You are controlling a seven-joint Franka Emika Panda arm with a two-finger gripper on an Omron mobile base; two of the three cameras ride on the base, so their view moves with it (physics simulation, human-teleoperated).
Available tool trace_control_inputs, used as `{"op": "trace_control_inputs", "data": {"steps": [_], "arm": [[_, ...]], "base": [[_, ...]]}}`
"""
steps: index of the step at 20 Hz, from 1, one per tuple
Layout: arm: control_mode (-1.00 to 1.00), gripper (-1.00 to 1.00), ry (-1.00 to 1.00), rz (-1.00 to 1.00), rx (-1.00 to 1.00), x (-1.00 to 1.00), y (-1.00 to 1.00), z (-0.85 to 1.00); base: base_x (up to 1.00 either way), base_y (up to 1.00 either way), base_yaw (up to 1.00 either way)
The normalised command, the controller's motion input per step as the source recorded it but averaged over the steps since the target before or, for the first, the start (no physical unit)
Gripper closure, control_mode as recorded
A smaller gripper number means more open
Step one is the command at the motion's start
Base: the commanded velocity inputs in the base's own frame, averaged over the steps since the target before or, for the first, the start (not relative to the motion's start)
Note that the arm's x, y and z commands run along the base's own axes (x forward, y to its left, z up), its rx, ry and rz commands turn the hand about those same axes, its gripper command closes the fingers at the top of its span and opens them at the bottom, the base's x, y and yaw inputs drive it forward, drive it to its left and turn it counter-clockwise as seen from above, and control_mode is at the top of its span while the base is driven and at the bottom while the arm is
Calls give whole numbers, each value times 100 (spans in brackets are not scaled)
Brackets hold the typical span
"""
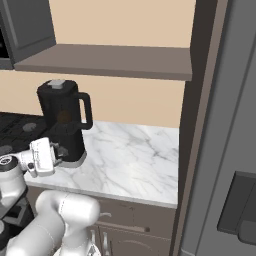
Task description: Open the blender lid, put the orange in the blender, close the lid, and start the blender.
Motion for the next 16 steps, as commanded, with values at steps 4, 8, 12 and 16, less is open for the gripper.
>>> {"op": "trace_control_inputs", "data": {"steps": [4,8,12,16], "arm": [[-100,-100,-1,10,0,3,-6,-3],[-100,-100,-1,10,0,2,-9,0],[-100,-100,0,9,0,4,-7,0],[-100,-100,0,8,0,8,-3,0]], "base": [[0,0,0],[0,0,0],[0,0,0],[0,0,0]]}}
